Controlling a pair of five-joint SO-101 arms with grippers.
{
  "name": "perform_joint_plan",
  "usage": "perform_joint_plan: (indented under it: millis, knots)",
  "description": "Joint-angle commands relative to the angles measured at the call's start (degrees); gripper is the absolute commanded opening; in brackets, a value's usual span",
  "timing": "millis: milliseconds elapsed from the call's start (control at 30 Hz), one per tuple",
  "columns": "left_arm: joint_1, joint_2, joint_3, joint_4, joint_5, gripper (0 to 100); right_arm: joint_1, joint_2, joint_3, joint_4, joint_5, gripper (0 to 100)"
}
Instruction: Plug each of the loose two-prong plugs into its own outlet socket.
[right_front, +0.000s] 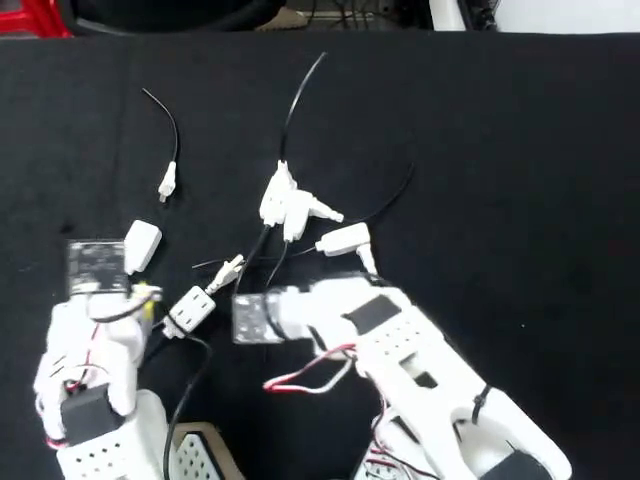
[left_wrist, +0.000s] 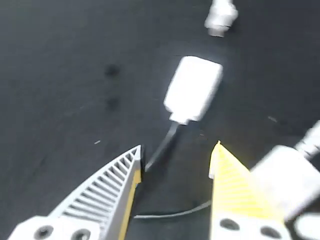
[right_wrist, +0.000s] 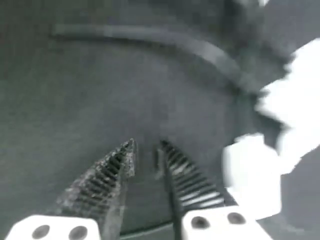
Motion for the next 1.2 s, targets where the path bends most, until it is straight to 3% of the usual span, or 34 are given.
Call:
perform_joint_plan:
  millis: [0,200,333,633,833,967,1067,1167]
  knots:
    - [-6.7,0.0,-0.5,-1.4,3.4,22,-4.4,1.0,-12.5,4.7,0.8,17.8]
    - [-15.2,0.0,0.0,-1.7,5.6,22,-8.8,15.5,-20.3,-2.4,1.9,19.5]
    - [-15.1,0.0,4.2,-5.3,0.3,22,-8.6,29.8,-29.4,-6.9,2.0,19.4]
    - [-15.2,0.0,8.6,-8.2,-1.8,22,-8.7,51.1,-47.4,-6.9,4.0,19.4]
    - [-12.5,0.0,9.0,-8.1,-2.0,22,-10.1,56.0,-53.8,-5.3,4.0,14.9]
    - [-12.1,0.0,9.1,-8.3,-2.0,22,-10.0,54.4,-58.3,7.3,6.5,7.1]
    - [-12.1,0.0,9.5,-8.5,-2.0,22,-10.1,51.1,-61.9,15.5,7.1,8.7]
    - [-12.1,0.0,9.5,-8.5,-2.0,22,-11.6,50.5,-59.6,10.9,6.2,11.7]
